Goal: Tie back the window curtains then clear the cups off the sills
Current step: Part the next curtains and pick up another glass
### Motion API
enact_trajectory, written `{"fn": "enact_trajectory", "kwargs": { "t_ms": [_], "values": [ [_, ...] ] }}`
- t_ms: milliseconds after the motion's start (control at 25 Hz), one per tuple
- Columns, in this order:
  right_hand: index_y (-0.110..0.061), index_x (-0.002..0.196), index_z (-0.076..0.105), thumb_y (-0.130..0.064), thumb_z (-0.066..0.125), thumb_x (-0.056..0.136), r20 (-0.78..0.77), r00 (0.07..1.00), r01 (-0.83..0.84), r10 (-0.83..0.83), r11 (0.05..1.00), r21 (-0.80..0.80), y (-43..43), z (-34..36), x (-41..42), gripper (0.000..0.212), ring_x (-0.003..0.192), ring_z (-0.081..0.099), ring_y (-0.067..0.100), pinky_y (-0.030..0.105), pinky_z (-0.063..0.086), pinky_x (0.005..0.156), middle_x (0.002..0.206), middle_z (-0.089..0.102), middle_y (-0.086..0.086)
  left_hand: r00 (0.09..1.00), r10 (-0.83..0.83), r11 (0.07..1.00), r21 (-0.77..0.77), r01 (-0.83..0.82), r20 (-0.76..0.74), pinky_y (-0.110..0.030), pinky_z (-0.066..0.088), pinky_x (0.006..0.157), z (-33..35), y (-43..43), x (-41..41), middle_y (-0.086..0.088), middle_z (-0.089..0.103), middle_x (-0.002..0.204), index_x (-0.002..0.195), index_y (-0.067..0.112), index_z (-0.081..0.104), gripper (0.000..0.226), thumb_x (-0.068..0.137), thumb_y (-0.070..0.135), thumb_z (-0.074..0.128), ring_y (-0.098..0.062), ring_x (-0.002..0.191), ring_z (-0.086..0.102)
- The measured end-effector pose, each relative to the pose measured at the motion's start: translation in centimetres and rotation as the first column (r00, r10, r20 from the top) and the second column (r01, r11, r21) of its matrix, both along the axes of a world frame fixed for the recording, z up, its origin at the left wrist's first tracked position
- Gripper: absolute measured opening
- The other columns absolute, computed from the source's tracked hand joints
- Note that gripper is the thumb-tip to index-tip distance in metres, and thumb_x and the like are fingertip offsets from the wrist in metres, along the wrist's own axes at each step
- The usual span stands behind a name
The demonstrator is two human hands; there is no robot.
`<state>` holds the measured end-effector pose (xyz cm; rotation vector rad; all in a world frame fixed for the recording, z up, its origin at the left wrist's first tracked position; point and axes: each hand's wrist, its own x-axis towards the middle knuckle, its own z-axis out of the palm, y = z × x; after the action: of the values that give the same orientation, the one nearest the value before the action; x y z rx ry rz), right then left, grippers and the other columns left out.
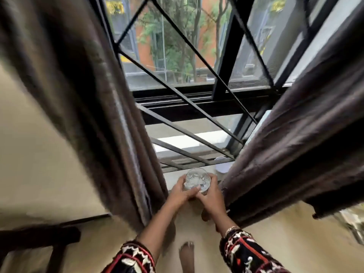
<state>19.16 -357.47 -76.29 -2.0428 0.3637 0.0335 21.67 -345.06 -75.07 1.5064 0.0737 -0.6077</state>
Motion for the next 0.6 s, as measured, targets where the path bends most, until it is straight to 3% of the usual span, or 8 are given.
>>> {"fn": "enact_trajectory", "kwargs": {
  "t_ms": [160, 280, 480, 600],
  "values": [
    [-0.011, 0.125, 0.039, -0.02, 0.077, 0.072, 0.047, 0.997, 0.06, -0.058, 0.997, -0.054, 1.2, 3.5, -7.0, 0.066, 0.099, 0.057, 0.02, 0.02, 0.038, 0.077, 0.106, 0.057, 0.003, 1.0, -0.02, 1.0, 0.018, 0.02, 0.023, -0.041, 0.045, 0.099, 4.0, 1.0, -6.6, -0.011, 0.06, 0.117, 0.118, 0.017, 0.047, 0.079, 0.047, 0.04, 0.075, -0.025, 0.111, 0.057],
    [-0.01, 0.124, 0.039, -0.018, 0.077, 0.071, 0.065, 0.996, 0.063, -0.059, 0.995, -0.077, 2.9, 5.9, -12.1, 0.065, 0.102, 0.058, 0.026, 0.026, 0.043, 0.081, 0.112, 0.059, 0.01, 0.999, -0.028, 0.999, 0.018, 0.027, 0.03, -0.045, 0.046, 0.098, 6.5, 2.7, -11.6, -0.015, 0.059, 0.12, 0.118, 0.018, 0.049, 0.076, 0.05, 0.039, 0.074, -0.028, 0.11, 0.058],
    [-0.013, 0.121, 0.04, -0.017, 0.078, 0.07, 0.062, 0.998, 0.005, -0.002, 0.999, -0.047, 8.9, 9.2, -17.3, 0.063, 0.095, 0.057, 0.019, 0.022, 0.039, 0.075, 0.103, 0.055, 0.0, 0.999, 0.004, 0.999, 0.038, -0.006, 0.053, -0.017, 0.05, 0.079, 10.7, 8.9, -17.8, -0.008, 0.06, 0.11, 0.112, 0.021, 0.05, 0.031, 0.085, 0.013, 0.063, -0.013, 0.093, 0.059],
    [-0.016, 0.119, 0.04, -0.016, 0.077, 0.071, 0.047, 0.996, -0.074, 0.075, 0.997, -0.015, 14.2, 10.5, -18.7, 0.061, 0.093, 0.058, 0.018, 0.021, 0.04, 0.073, 0.101, 0.056, -0.001, 0.997, 0.069, 0.996, 0.054, -0.07, 0.025, -0.008, 0.048, 0.063, 11.9, 14.5, -19.8, 0.005, 0.065, 0.098, 0.108, 0.024, 0.054, 0.02, 0.089, 0.02, 0.058, 0.001, 0.082, 0.062]
  ]
}}
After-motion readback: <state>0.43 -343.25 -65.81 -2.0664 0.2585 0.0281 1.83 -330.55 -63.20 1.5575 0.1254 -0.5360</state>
